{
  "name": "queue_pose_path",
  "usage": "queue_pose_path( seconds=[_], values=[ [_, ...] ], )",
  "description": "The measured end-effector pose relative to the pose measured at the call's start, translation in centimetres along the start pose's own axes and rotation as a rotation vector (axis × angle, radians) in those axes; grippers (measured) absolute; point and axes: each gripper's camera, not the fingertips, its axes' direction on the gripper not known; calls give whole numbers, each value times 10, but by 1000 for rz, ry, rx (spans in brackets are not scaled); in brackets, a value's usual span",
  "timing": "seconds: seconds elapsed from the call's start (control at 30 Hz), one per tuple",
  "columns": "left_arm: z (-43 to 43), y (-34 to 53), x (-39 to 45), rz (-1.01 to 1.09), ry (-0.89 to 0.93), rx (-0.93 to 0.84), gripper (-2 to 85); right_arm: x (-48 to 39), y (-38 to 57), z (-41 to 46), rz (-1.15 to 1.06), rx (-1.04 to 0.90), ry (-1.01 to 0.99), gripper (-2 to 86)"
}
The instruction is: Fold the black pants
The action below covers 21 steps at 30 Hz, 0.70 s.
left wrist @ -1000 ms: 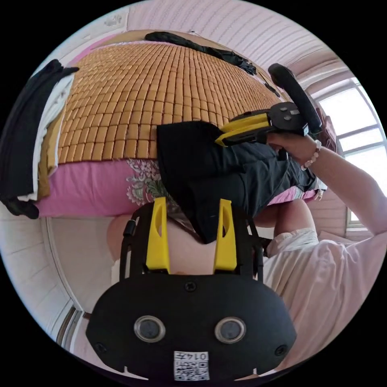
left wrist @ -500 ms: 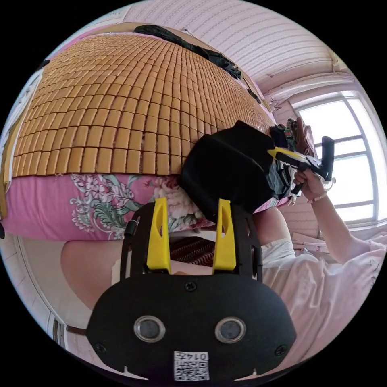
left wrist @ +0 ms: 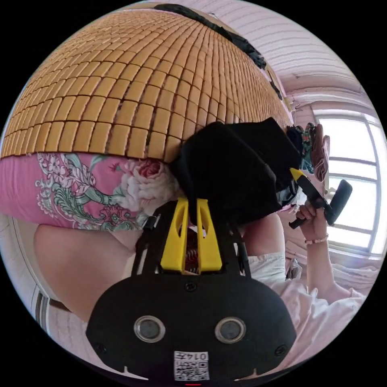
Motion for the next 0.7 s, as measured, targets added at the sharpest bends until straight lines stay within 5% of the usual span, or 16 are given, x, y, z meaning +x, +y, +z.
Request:
queue_pose_path(
  seconds=[0.23,0.37,0.57,0.7],
  values=[
    [-78,49,96,387,203,245,-9,37,36,-208,21,605,3,13],
    [-166,65,212,805,389,513,-10,-27,-31,-337,-273,825,80,13],
    [-283,106,220,823,379,941,-10,-135,-173,-337,-565,664,168,14],
    [-236,106,150,536,152,822,-10,-92,-210,-180,-465,274,202,14]
  ],
)
